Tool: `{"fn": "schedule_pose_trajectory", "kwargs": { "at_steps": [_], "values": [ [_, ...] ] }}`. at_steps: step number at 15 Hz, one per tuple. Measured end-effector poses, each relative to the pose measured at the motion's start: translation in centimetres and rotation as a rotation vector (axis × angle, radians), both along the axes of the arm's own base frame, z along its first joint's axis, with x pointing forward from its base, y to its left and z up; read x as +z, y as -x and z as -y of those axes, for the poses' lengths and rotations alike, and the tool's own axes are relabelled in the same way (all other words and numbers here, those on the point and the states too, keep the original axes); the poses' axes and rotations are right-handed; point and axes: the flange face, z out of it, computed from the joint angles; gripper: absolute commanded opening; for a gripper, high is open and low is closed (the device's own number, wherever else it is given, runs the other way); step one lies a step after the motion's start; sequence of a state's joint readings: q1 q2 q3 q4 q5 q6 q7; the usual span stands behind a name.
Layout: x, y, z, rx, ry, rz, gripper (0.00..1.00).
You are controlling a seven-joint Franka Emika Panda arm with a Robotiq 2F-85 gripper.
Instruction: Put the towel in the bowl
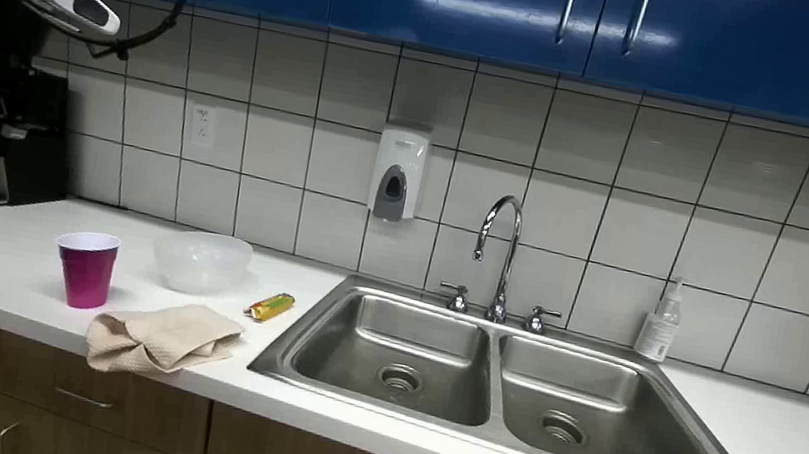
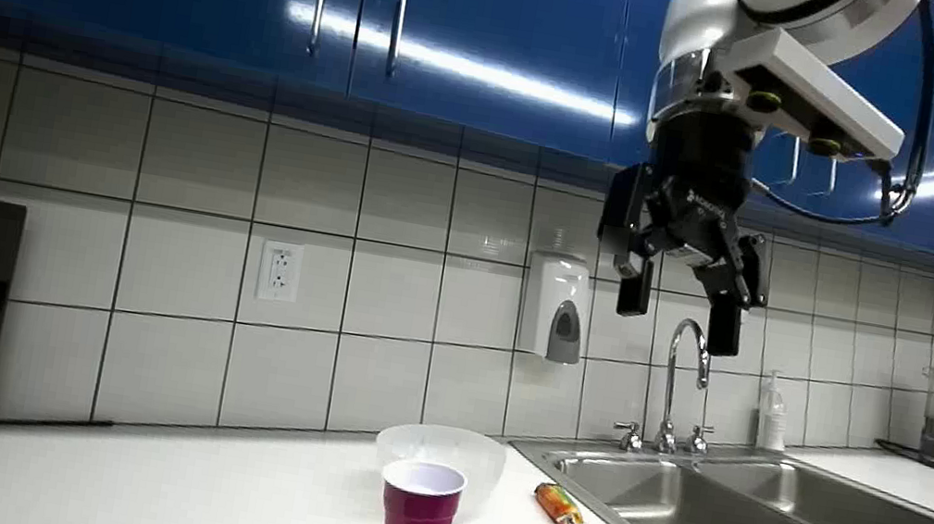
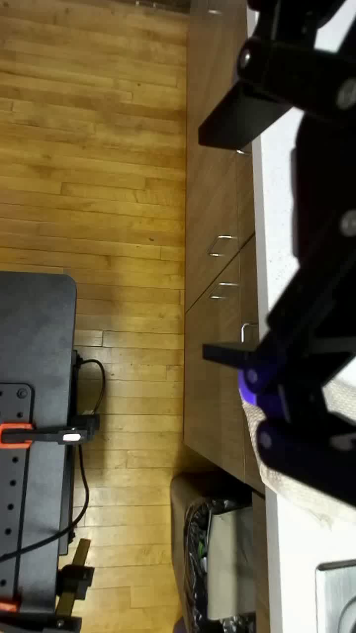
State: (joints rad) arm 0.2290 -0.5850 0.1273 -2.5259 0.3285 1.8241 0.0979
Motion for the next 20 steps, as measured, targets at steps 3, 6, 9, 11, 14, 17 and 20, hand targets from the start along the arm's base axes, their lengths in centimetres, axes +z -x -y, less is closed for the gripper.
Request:
{"fn": "schedule_pose_trajectory", "kwargs": {
  "at_steps": [3,6,9,11,14,17,20],
  "values": [
    [0.0,0.0,0.0,0.0,0.0,0.0,1.0],
    [0.0,0.0,0.0,0.0,0.0,-0.001,1.0],
    [0.0,0.0,0.0,0.0,0.0,-0.001,1.0],
    [0.0,0.0,0.0,0.0,0.0,-0.001,1.0],
    [-0.5,-0.1,-0.1,0.001,0.004,-0.005,1.0],
    [-1.2,-0.3,-0.4,0.002,0.009,0.013,1.0],
    [-1.9,-0.7,-0.6,-0.005,0.011,0.056,1.0]
  ]
}}
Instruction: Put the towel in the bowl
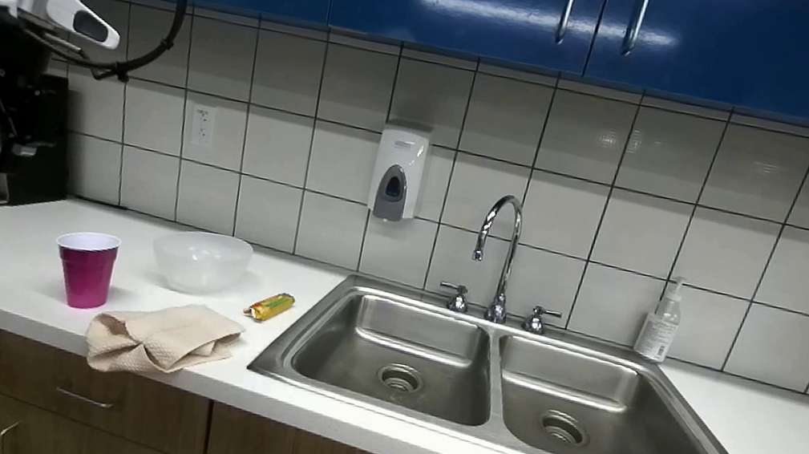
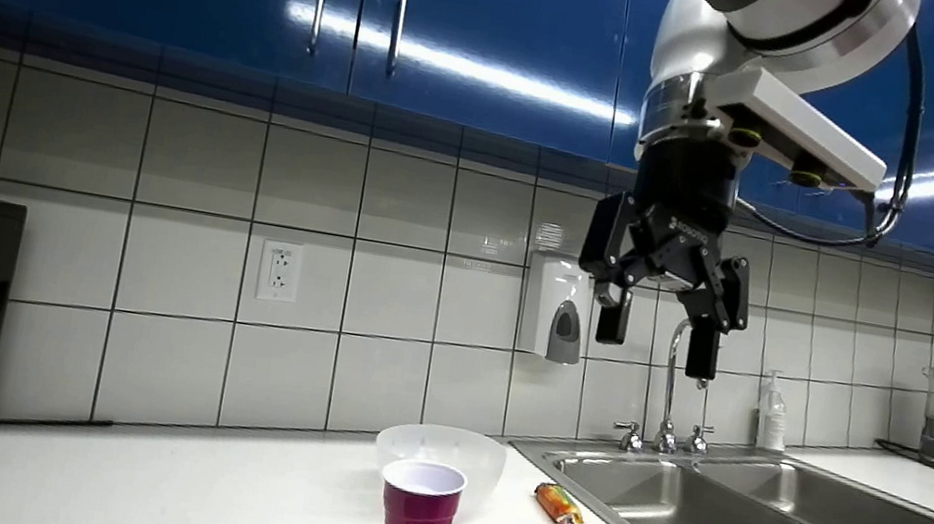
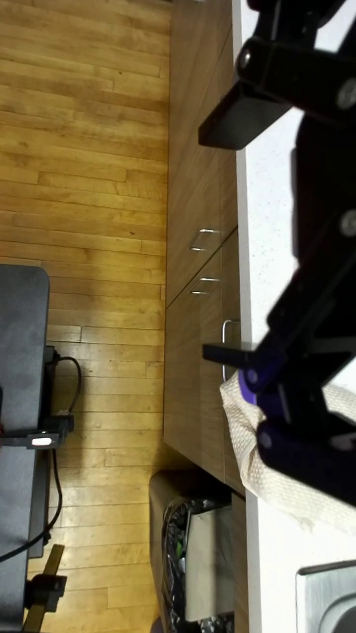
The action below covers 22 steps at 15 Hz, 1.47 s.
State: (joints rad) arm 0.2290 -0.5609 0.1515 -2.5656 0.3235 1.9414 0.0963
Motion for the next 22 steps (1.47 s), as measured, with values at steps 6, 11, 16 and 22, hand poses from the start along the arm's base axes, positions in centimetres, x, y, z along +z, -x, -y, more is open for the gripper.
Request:
{"fn": "schedule_pose_trajectory", "kwargs": {
  "at_steps": [6,11,16,22],
  "values": [
    [-2.1,-1.1,1.1,-0.032,0.023,0.09,1.0],
    [-4.8,-2.6,3.0,-0.063,0.071,0.153,1.0],
    [-7.8,-4.7,4.5,-0.123,0.105,0.207,1.0],
    [-11.8,-6.9,6.1,-0.216,0.138,0.235,1.0]
  ]
}}
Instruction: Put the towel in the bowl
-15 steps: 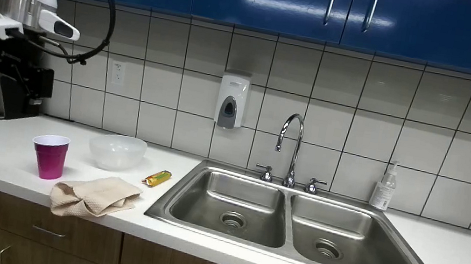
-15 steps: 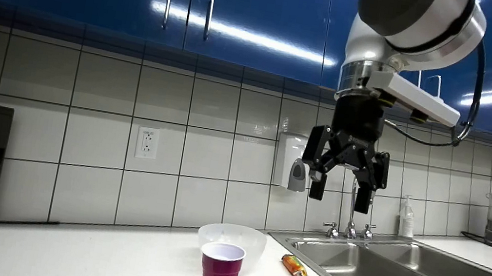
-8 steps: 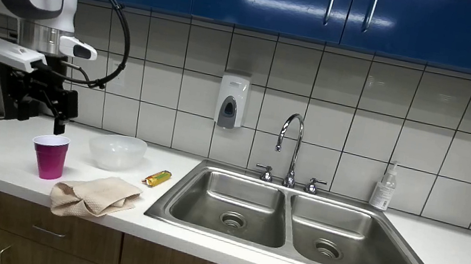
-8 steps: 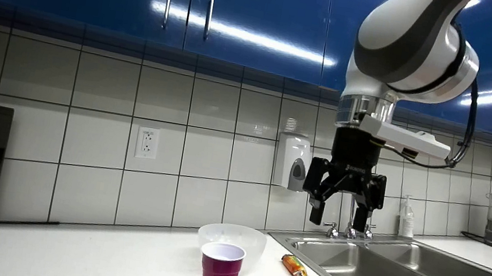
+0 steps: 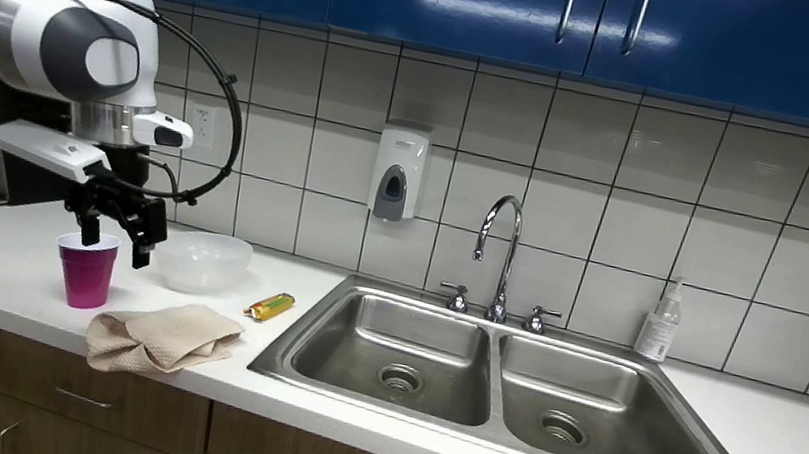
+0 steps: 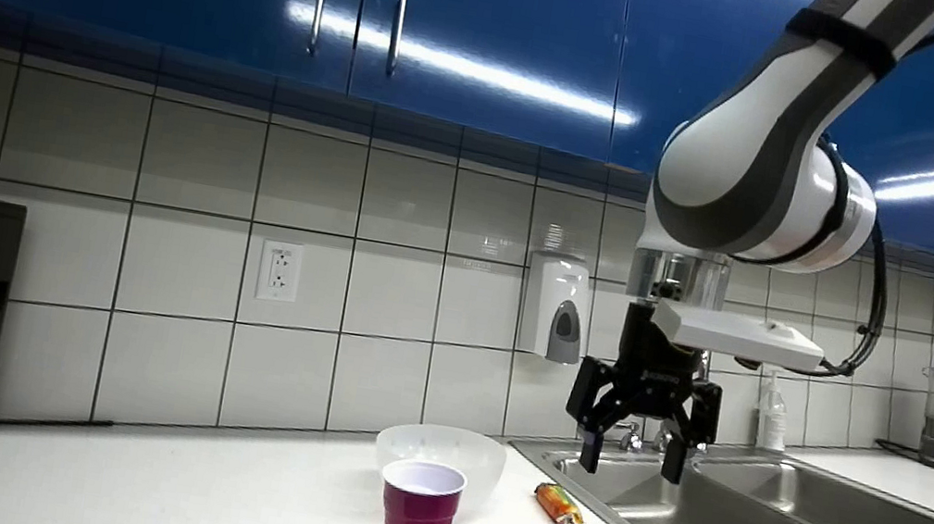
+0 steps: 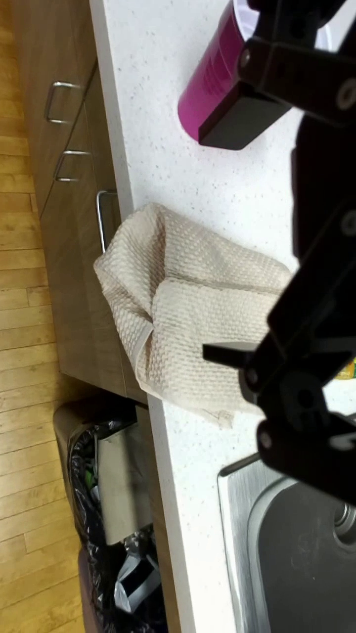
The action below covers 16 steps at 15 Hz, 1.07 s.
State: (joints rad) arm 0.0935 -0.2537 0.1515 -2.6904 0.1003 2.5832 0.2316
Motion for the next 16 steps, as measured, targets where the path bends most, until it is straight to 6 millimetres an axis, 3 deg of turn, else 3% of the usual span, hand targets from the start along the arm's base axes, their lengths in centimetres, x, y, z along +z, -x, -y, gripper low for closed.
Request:
{"fn": "schedule_pose_trajectory", "kwargs": {
  "at_steps": [8,16],
  "values": [
    [-4.6,-2.6,0.6,-0.082,0.037,0.03,1.0],
    [-6.4,-6.2,0.5,-0.177,0.069,0.087,1.0]
  ]
}}
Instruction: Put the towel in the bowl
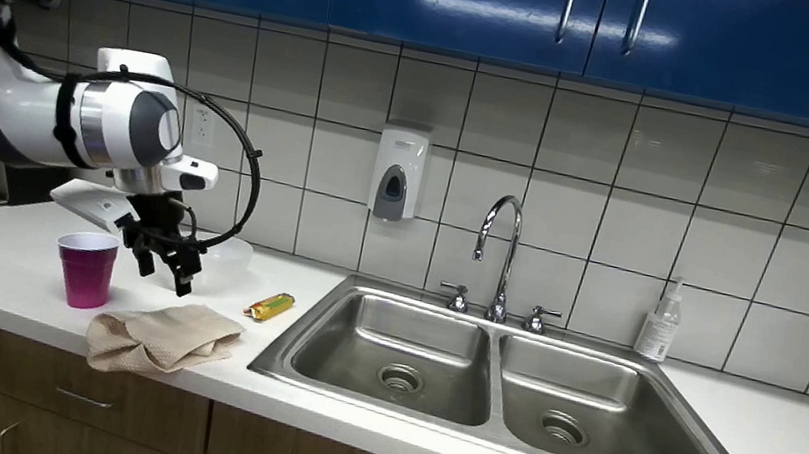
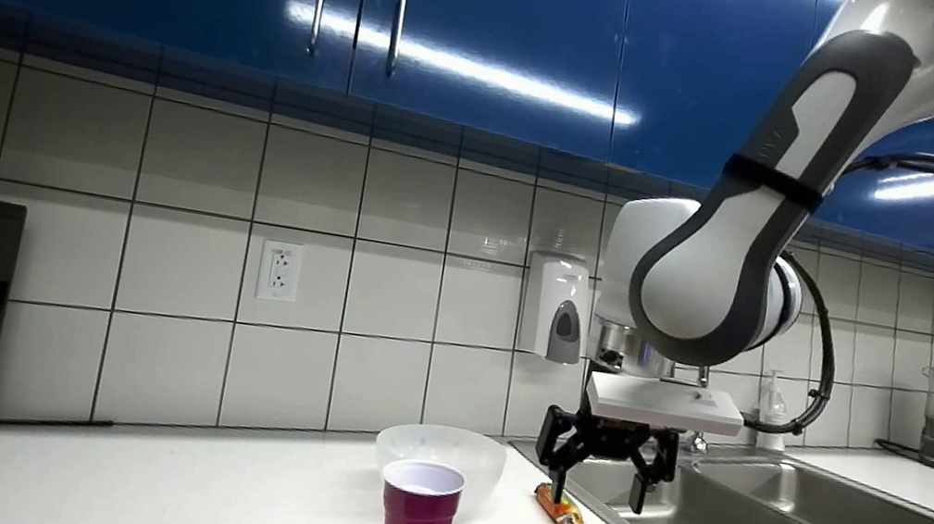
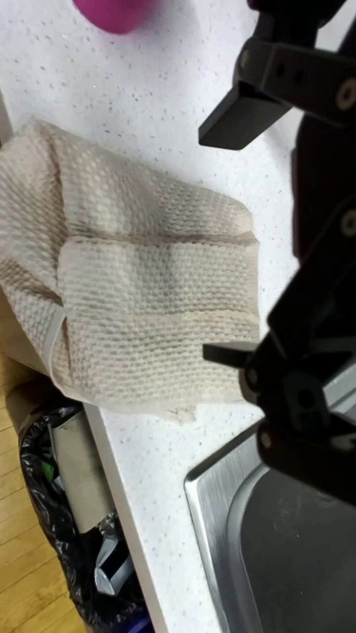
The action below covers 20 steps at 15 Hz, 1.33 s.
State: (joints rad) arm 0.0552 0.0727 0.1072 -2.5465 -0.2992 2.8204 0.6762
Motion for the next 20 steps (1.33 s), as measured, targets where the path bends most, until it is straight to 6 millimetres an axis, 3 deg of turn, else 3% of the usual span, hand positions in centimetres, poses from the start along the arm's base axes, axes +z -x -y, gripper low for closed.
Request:
{"fn": "schedule_pose_trajectory", "kwargs": {
  "at_steps": [9,18,19,20],
  "values": [
    [-5.1,-2.6,0.4,-0.092,0.007,-0.055,1.0],
    [-9.0,-3.1,-0.2,-0.16,-0.002,-0.105,1.0],
    [-9.2,-3.1,-0.2,-0.17,-0.006,-0.107,0.75],
    [-9.4,-3.1,-0.2,-0.18,-0.01,-0.108,0.74]
  ]
}}
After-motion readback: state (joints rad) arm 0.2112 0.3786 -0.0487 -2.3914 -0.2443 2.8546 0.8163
